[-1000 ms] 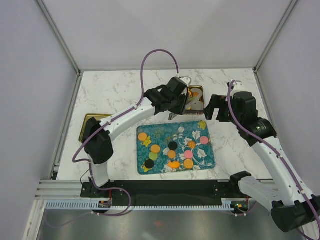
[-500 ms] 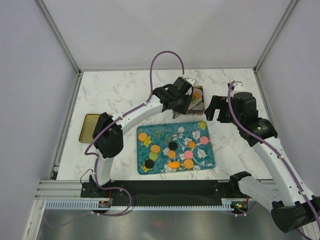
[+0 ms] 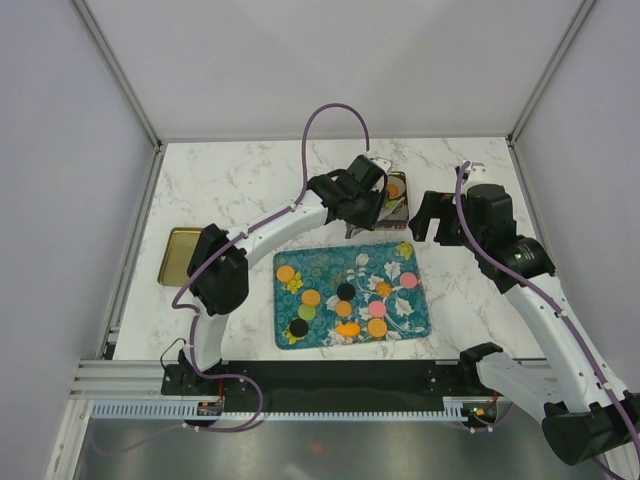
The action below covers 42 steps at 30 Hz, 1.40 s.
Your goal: Pack the cookies
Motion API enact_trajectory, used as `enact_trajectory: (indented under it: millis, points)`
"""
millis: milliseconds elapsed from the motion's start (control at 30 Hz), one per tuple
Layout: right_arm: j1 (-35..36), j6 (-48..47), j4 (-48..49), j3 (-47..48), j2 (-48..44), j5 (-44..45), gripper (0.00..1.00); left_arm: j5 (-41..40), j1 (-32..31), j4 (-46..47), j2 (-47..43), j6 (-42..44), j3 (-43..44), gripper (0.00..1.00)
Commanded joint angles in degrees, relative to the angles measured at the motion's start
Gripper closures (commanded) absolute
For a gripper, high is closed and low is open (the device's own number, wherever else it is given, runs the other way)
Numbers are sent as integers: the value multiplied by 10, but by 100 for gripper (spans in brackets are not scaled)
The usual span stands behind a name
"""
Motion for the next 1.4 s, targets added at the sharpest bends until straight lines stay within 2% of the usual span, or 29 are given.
enact_trajectory:
  millis: [0, 200, 400, 733, 933, 1133, 1367]
  points:
    - [-1, -8, 4, 17, -10, 8, 2, 6, 1, 15, 4, 23, 18, 52]
    - [-1, -8, 4, 16, -12, 8, 2, 12, 2, 15, 2, 25, 19, 46]
    - [-1, -7, 3, 17, -14, 8, 2, 17, 1, 15, -7, 25, 18, 47]
    - [-1, -5, 7, 18, -13, 8, 2, 26, -6, 17, -117, 21, -29, 49]
    - [-1, -3, 15, 17, -11, 5, 2, 5, -28, 17, -213, 10, -142, 50]
    - [-1, -1, 28, 7, -13, 1, 2, -20, -74, 18, -336, -18, -318, 50]
    - [-1, -1, 37, -1, -8, 0, 2, -47, -159, 17, -386, -62, -392, 49]
